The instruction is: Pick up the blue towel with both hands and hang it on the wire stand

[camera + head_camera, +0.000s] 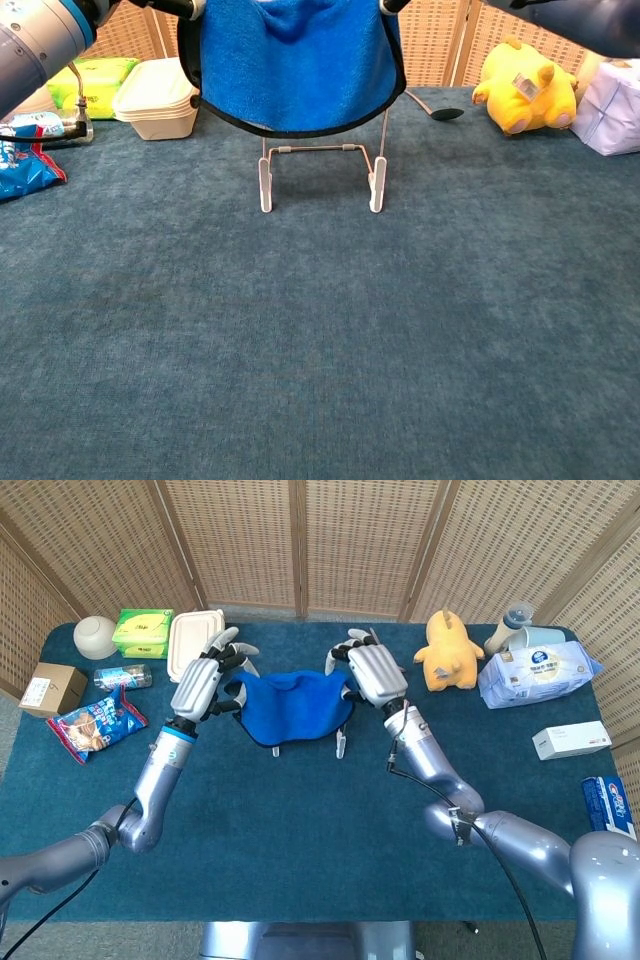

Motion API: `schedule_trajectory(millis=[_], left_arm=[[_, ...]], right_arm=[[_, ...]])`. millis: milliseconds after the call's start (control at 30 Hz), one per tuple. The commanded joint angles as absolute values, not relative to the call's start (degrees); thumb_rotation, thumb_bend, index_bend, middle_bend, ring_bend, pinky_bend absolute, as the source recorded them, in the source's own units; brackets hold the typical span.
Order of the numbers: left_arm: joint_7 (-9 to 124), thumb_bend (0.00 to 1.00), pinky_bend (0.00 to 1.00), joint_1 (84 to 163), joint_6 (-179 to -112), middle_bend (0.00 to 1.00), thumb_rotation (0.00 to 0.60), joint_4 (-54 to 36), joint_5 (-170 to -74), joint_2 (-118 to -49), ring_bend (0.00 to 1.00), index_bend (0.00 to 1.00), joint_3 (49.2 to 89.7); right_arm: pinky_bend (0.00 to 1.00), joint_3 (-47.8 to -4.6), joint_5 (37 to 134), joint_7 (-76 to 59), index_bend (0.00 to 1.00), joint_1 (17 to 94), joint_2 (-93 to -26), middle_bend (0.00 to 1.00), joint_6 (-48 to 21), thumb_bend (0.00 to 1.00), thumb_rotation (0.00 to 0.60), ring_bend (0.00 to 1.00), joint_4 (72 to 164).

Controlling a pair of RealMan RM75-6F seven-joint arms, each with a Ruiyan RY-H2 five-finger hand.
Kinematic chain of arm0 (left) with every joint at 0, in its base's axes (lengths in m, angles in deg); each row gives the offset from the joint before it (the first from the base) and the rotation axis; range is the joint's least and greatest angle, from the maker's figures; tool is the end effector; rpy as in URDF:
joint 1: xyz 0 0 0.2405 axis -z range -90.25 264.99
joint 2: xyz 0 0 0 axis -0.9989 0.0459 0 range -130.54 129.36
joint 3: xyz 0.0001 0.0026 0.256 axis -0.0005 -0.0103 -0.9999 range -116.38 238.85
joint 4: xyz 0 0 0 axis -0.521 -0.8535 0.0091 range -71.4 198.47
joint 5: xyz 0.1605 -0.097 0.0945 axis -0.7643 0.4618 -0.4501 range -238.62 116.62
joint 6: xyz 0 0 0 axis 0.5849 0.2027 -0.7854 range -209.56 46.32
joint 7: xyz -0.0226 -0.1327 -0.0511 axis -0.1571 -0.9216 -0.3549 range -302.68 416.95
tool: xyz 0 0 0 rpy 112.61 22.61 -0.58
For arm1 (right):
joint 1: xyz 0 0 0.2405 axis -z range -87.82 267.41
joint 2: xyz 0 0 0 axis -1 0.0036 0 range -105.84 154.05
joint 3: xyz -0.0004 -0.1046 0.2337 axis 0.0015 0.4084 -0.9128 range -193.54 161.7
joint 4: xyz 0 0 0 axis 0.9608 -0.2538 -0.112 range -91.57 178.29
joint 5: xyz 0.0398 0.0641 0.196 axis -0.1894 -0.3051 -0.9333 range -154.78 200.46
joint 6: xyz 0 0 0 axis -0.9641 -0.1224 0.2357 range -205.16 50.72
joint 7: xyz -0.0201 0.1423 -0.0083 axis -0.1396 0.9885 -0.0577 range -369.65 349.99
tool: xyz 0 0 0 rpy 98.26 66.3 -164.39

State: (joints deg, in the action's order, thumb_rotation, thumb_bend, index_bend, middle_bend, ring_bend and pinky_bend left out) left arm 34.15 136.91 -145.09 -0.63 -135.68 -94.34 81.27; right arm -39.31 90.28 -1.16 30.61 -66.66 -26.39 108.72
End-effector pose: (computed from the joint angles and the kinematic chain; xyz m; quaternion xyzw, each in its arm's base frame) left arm -0.1062 0.4270 0.0389 -0.5710 -0.4241 -0.6211 0.3291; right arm -0.0457 -0.4593 0.0411 0.6497 -0.3820 0.5523 0.3564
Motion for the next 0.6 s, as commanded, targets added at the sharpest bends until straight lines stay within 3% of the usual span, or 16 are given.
schedule_trajectory(millis=[33,600], left_arm=[[33.91,0.62,0.0,136.91,-145.12,0.31,0.6,-0.25,-135.82,-94.52,0.1,0.72,81.15],[32.85,0.61,0.0,135.79,-145.56,0.31,0.6,0.39,-135.7,-94.45,0.1,0.72,80.7]], right_arm=[[0.17,-39.19,90.37,-1.09,0.94,30.52,-66.83,0.48,-26.39,0.48,0.6,0.34,108.53],[0.17,-38.55,90.9,-1.33,0.94,29.96,-67.74,0.48,-26.39,0.48,0.6,0.34,107.67]])
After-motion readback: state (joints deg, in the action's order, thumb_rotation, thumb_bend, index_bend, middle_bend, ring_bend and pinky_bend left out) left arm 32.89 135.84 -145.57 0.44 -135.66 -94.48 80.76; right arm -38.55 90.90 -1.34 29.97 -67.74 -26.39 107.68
